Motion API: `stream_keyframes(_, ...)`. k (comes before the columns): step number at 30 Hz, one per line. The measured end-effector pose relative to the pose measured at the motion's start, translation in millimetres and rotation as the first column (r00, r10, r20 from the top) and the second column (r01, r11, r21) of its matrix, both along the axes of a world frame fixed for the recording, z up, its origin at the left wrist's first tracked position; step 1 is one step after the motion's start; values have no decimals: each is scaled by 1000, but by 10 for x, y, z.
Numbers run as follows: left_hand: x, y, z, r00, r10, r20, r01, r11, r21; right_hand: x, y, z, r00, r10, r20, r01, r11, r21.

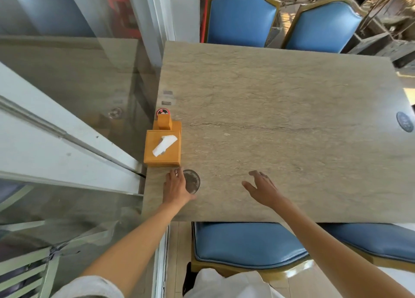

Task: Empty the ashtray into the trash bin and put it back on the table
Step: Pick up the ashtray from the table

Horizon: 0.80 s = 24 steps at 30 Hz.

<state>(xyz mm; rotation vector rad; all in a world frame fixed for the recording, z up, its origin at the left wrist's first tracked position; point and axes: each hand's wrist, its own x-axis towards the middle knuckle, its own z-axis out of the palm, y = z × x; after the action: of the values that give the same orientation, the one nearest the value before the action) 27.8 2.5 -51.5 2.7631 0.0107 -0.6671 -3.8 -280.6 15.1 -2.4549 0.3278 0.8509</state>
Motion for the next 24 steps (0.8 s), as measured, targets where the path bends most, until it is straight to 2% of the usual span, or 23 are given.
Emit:
stream_keyframes(4,-47,-6,62,1000,21,21,-20,997,-72,-60,-47,62,999,-53,-6,54,997,54)
stream_keyframes(6,-79,-69,149,999,2,39,2,994,-112,-78,-87,110,991,-134,-12,135,984,113)
stream_keyframes(11,-149,-447,498,985,-68,156,101,972,-211,-174,-265,242,933,-359,-33,351,881,317)
stream_keyframes(14,-217,-779,749,964,-110,244,169,957,-238,-278,-425,354,915,-402,-15,378,846,377)
stream_keyframes(19,-422,-1376,1144,936,-181,301,269,921,-282,-523,-826,593,875,-477,82,390,795,464)
stream_keyframes(21,-555,-1626,1284,924,-228,307,324,893,-312,-680,-1042,683,839,-539,76,418,727,545)
stream_keyframes(24,-820,-2049,1473,901,-268,340,388,850,-357,-1006,-1368,874,762,-648,4,466,552,692)
